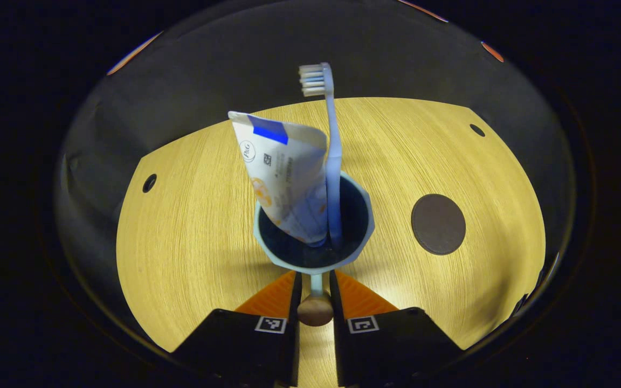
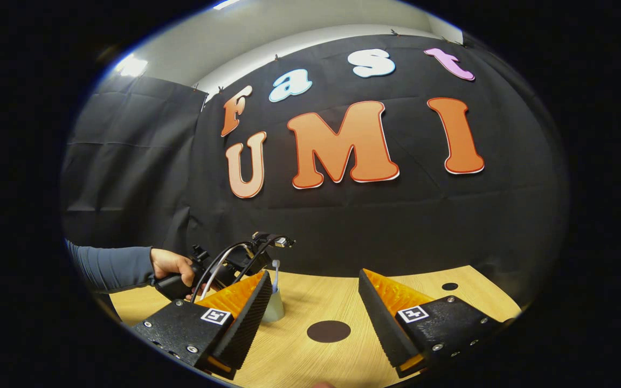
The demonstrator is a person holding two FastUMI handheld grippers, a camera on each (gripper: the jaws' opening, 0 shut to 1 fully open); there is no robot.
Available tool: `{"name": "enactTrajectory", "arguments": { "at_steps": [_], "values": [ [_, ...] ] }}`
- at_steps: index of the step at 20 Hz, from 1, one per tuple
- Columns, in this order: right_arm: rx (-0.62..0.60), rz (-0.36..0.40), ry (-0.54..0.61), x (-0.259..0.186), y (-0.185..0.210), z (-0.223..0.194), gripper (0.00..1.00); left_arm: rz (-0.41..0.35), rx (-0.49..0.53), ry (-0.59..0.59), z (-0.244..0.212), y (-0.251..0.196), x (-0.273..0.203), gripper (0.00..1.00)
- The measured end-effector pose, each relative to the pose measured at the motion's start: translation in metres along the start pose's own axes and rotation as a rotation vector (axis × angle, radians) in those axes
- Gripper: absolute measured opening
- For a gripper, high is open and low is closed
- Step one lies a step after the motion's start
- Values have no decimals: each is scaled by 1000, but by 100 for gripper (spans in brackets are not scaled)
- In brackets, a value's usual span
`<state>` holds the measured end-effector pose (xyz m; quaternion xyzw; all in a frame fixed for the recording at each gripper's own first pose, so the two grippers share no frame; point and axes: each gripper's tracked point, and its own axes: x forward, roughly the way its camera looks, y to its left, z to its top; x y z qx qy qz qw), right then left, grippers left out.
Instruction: Put the toothbrush and toothpaste on the desktop into the cup, then pick up the cup and place it on the coaster on the desktop.
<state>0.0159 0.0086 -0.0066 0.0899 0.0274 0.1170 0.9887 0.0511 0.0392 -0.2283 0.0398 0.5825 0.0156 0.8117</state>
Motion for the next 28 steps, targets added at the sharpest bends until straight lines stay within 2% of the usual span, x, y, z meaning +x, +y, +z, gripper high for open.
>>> {"name": "enactTrajectory", "arguments": {
  "at_steps": [6,10,20,28],
  "values": [
    [4,-9,-10,-6,-4,4,97,-11,-34,-42,6,8,-18,20],
    [3,-25,-17,-10,-10,7,96,-30,-36,-82,6,2,-13,20],
    [-9,-76,-28,-24,-30,18,96,-130,57,-154,18,-3,-12,20],
    [7,-121,4,-42,-58,3,96,-177,128,-124,22,-2,-16,20]
  ]
}}
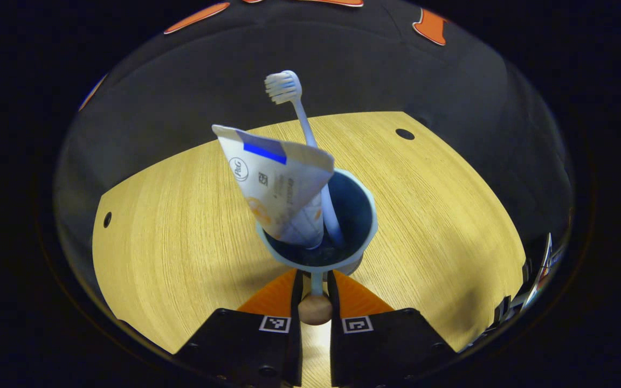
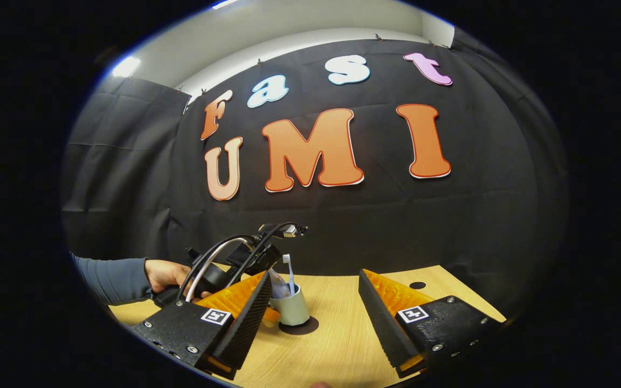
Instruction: Put the toothbrush and toothpaste on the desktop into the cup, then pick up the cup and place it on the coaster on the desktop.
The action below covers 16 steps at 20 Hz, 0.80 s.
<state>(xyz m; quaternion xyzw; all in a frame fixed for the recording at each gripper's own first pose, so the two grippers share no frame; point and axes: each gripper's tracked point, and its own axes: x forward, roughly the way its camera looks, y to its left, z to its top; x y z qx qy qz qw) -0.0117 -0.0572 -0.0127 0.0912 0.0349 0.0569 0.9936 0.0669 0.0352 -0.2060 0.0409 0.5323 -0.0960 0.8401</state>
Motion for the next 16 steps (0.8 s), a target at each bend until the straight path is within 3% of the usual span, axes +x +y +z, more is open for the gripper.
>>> {"name": "enactTrajectory", "arguments": {
  "at_steps": [5,7,9,10,11,12,13,16],
  "values": [
    [21,-18,29,-1,-10,-13,96,4,31,33,2,0,-12,21],
    [35,-22,36,0,-11,-16,96,19,64,-13,14,2,-25,36],
    [39,-29,37,2,-10,-16,96,24,68,-62,27,4,-41,62],
    [41,-31,36,3,-9,-16,96,19,63,-93,35,3,-49,82],
    [43,-34,34,5,-8,-14,96,15,61,-122,29,3,-61,92],
    [44,-37,28,6,-6,-12,100,16,60,-156,37,3,-69,96],
    [43,-42,20,8,-4,-9,97,22,63,-192,42,6,-82,99],
    [30,-61,-8,12,2,-1,97,78,92,-354,54,20,-132,100]
  ]
}}
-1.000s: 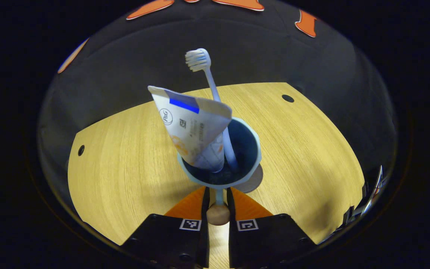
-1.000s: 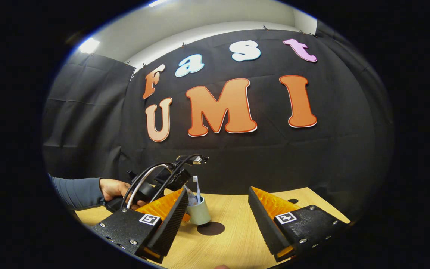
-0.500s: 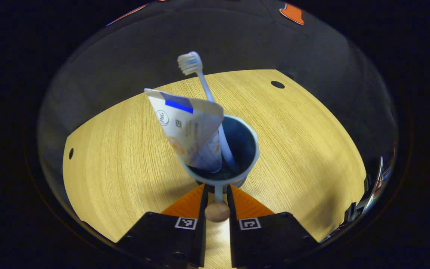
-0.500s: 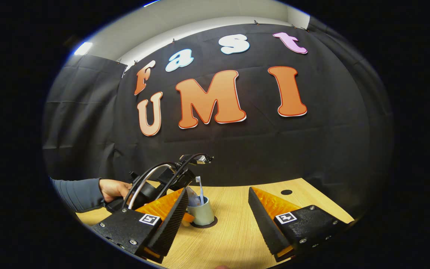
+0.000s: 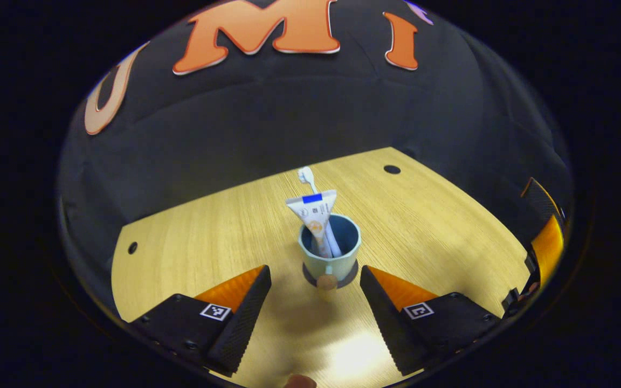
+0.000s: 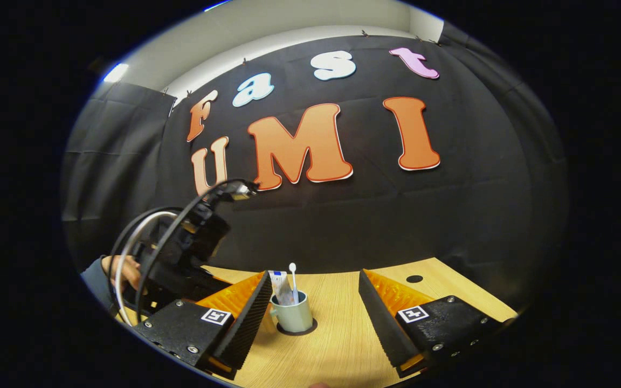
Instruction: Put the toothbrush and toothpaste on the desktop into the cup, then pick up the cup and place it on the coaster on the desktop.
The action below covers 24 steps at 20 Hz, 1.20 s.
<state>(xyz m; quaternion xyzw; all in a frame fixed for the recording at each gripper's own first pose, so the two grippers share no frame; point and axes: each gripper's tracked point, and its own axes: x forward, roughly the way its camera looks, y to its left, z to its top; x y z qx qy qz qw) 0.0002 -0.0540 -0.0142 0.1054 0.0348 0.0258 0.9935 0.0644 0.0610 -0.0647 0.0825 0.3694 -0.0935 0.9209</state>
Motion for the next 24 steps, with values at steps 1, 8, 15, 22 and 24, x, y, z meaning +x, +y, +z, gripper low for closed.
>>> {"name": "enactTrajectory", "arguments": {
  "at_steps": [1,8,15,22,24],
  "values": [
    [-5,7,-9,1,5,1,97,21,16,-75,11,9,-17,100],
    [-33,-2,-78,13,34,14,97,199,4,-479,33,79,-108,99],
    [-112,-4,-135,11,65,23,96,315,-88,-672,17,120,-171,99],
    [-148,13,-105,6,80,14,96,351,-131,-728,-2,126,-178,100],
    [-158,20,-93,4,81,8,96,325,-159,-730,-7,122,-171,99]
  ]
}}
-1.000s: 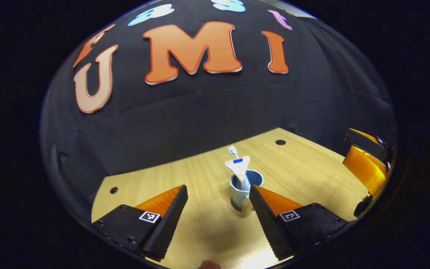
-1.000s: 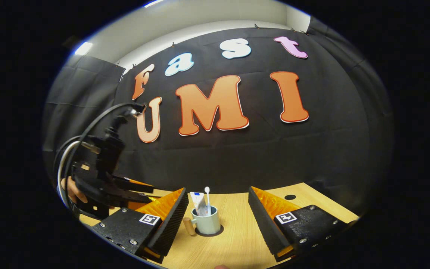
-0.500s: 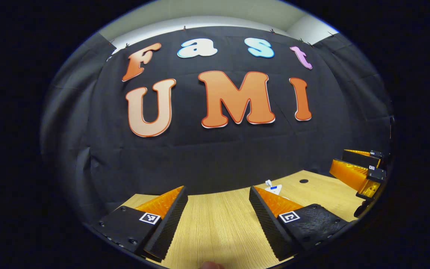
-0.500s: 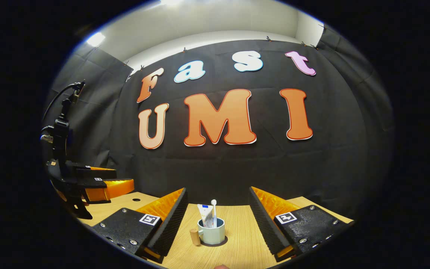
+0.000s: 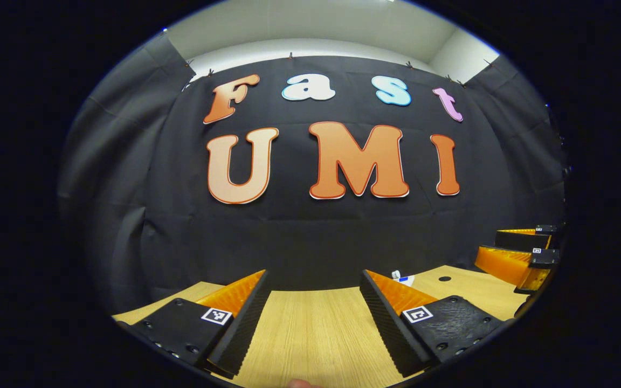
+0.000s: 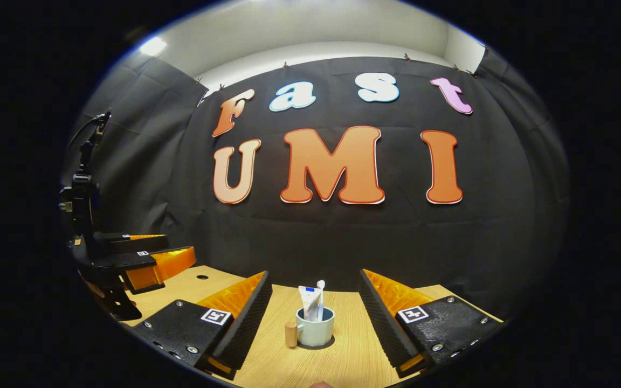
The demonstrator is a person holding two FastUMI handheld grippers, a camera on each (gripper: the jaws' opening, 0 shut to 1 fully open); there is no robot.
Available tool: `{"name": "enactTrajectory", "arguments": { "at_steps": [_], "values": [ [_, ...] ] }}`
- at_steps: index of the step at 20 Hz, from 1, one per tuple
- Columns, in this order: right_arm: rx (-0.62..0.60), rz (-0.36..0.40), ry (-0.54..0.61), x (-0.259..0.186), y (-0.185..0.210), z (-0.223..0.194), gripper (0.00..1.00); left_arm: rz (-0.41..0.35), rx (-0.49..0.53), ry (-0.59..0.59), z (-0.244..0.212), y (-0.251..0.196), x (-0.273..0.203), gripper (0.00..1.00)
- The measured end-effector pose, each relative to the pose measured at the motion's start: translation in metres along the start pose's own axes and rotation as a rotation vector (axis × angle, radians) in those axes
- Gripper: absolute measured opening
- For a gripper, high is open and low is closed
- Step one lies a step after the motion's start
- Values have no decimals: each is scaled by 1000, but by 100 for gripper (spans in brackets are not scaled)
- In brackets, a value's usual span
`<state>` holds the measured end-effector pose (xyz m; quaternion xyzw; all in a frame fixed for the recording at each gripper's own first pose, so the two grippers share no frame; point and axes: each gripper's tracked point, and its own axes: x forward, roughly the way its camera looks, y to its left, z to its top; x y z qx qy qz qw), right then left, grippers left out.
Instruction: Put the toothbrush and toothpaste on the desktop into the cup, then pick up the cup and place it on the coaster on the desktop.
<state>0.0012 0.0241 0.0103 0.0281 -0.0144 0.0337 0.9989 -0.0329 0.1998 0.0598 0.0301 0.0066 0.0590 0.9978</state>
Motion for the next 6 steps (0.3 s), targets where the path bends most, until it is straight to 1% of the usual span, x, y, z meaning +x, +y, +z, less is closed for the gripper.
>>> {"name": "enactTrajectory", "arguments": {
  "at_steps": [2,3,4,6],
  "values": [
    [-10,-4,-5,0,-1,1,96,7,-10,29,-12,2,3,99],
    [-11,-4,-7,1,-2,1,96,8,-8,31,-15,1,3,100],
    [-9,-1,-10,1,-2,2,96,12,-11,32,-15,2,4,99],
    [-3,4,-10,1,-3,1,96,16,-12,36,-16,4,4,100]
  ]
}}
